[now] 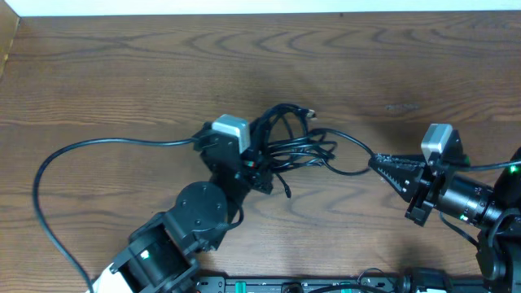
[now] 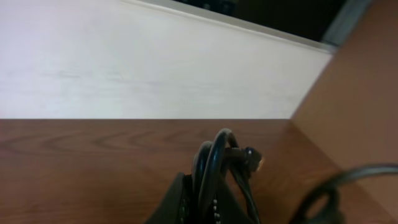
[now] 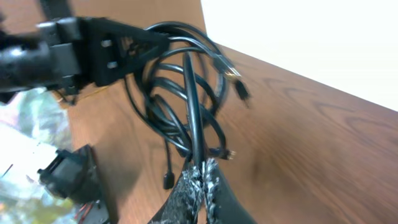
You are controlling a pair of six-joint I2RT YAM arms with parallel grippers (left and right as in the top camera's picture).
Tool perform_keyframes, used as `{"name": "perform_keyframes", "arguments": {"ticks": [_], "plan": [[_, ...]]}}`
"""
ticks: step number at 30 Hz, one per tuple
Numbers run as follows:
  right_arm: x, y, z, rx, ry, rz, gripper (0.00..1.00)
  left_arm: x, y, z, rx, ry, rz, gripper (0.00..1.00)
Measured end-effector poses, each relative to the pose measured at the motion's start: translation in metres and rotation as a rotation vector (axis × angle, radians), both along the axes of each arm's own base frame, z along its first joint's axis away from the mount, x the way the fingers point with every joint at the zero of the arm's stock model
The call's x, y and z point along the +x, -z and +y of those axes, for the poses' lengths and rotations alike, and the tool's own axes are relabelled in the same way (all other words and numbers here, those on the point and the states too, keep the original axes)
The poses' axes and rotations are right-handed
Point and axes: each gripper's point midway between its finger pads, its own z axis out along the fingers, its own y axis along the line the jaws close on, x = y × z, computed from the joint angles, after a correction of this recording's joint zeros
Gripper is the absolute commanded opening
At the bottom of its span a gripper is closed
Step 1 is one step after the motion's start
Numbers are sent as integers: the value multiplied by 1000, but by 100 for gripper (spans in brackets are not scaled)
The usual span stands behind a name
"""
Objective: Untangle cables
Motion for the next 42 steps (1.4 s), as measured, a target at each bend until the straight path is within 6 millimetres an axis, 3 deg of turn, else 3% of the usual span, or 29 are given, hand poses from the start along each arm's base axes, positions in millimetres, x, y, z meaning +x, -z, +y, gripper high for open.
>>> {"name": "perform_keyframes", "arguments": {"ticks": [5,10,14,17,25,33,42], "plan": [[13,7,-13,-1,132,74,1,1,-1,22,11,-84,-3,8],[23,13,-24,13,242,152,1,1,-3,26,8,-100,-7,8],[20,13,-21,21,218,157,28,-1,-2,20,6,-62,-5,8],[14,10,-15,33,166,148,46,-6,-5,7,15,17,-20,7],[-13,-5,7,96,-45,109,67,-39,-25,-43,55,368,-158,8],[-39,-19,20,172,-222,101,69,-57,-34,-70,87,548,-260,8],[-52,-24,26,196,-300,104,71,-44,-46,-96,43,571,-338,7]]}}
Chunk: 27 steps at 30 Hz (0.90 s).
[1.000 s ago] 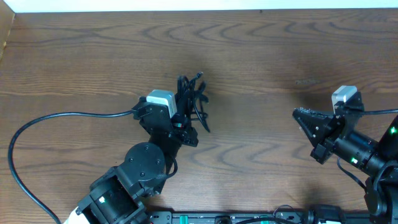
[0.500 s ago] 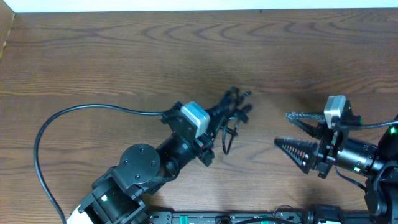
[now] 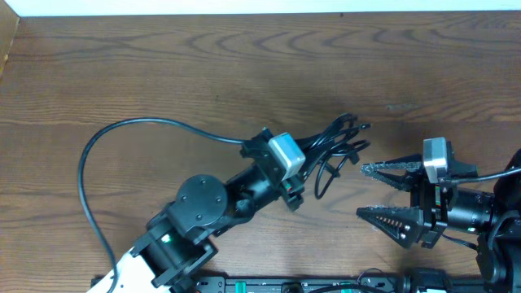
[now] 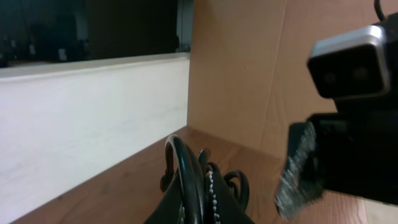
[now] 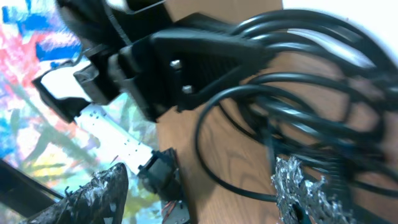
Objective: Untangle cables
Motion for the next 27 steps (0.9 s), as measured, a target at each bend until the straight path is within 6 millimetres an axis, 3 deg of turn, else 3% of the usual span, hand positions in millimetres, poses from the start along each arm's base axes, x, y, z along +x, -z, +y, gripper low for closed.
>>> {"name": "perform_keyframes", "arguments": {"ticks": [7,17,27], "plan": [[12,8,-1,-34,50,18,71,-1,-8,-26,-53,99,-54,8],[36,23,-1,-51,62,110,65,-6,-4,-40,-72,181,-32,7],[26,29,18,-61,-57,115,60,-3,1,-44,-65,185,-22,7]]}}
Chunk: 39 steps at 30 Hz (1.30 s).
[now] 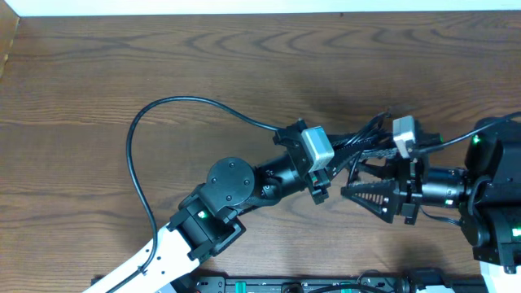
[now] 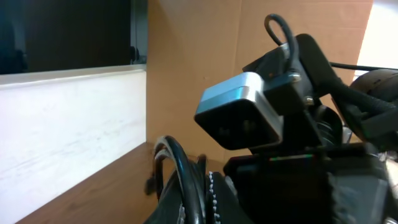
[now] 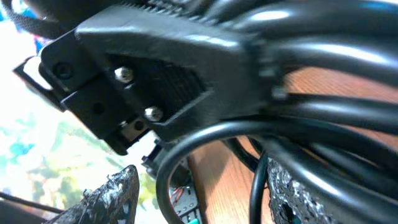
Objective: Untangle cables
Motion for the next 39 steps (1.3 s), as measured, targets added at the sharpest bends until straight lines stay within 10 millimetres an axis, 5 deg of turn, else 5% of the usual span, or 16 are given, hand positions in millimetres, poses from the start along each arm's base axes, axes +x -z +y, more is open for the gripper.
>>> {"name": "perform_keyframes", "arguments": {"ticks": [9,27,39], "plan": [[-7,0,7,-6,-44,-35,44,2,0,1,-2,-14,2,7],[-5,-1,8,-11,-41,-58,59,19,5,8,14,-119,15,7],[0,-8,9,-7,-38,-127,57,17,7,6,18,-104,21,7]]}}
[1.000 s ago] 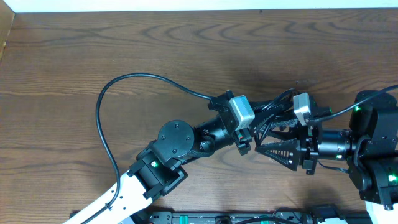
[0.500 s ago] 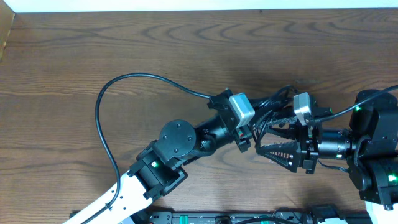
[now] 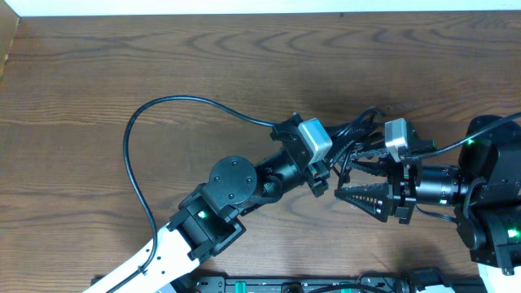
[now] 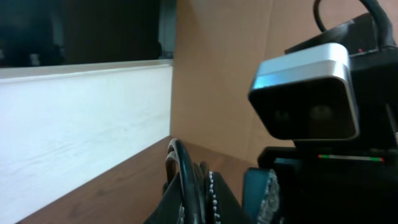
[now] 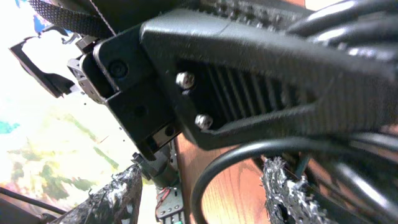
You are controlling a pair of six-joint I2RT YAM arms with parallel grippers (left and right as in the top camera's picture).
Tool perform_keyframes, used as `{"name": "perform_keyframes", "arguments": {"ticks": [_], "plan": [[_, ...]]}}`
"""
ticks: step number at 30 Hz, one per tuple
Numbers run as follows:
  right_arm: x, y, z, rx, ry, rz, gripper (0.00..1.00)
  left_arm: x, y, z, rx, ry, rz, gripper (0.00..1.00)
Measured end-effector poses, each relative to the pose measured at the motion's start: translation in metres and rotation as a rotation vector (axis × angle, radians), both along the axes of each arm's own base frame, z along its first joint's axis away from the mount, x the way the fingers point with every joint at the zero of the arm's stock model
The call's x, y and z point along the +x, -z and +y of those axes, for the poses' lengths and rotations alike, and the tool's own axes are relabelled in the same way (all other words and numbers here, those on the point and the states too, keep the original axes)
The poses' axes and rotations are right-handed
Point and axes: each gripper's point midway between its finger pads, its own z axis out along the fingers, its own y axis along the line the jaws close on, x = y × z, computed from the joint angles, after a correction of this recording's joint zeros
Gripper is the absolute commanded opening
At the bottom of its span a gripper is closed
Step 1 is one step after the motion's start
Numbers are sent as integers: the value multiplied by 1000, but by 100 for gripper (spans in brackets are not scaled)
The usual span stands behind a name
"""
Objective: Untangle cables
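The tangled black cable bundle (image 3: 354, 140) hangs from my left gripper (image 3: 322, 172), which is shut on it; the strands (image 4: 184, 177) run up between its fingers. One long cable (image 3: 163, 110) trails off in a loop to the left. My right gripper (image 3: 343, 176) faces the left one at close range, open, with a cable loop (image 5: 214, 168) between its fingers (image 5: 283, 193). The left gripper's black body (image 5: 249, 74) fills the right wrist view. The right wrist's camera housing (image 4: 305, 93) looms in the left wrist view.
The wooden table (image 3: 163, 49) stretches far and left of the arms. A white wall edge (image 3: 244, 6) runs along the back. The left arm's round joint (image 3: 232, 181) lies just left of the grippers, and the right arm's body (image 3: 488, 195) sits at the right edge.
Both grippers have shifted slightly left and up the table. The right gripper's open fingers now sit closer in under the left gripper, around a cable loop. Neither gripper's state has changed.
At first the left gripper held the bundle mid-table while the right was shut on a strand stretched to the right. Then the right stood open and the left had brought the bundle rightward. After that the two met, and now the open right fingers straddle a loop.
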Motion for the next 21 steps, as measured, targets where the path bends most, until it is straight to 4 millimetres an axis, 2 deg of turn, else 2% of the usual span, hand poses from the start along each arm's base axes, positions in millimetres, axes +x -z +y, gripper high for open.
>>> {"name": "perform_keyframes", "arguments": {"ticks": [4,11,13,15,17,21], "plan": [[-1,-1,0,3,-6,-8,46,-9,-5,-3,-18,55,-5,7],[-4,-2,2,10,-24,-6,49,-13,-5,-5,-17,86,-5,7],[-5,-3,4,11,-35,-16,34,-14,-5,-5,-17,91,-7,7],[-6,-4,6,11,-44,-26,14,-15,-3,-7,-13,105,-6,8],[-5,-2,6,2,-34,-28,1,-17,-3,-8,-15,116,-6,8],[-3,-1,6,-3,-27,-19,1,-16,-4,-7,-16,114,-9,7]]}}
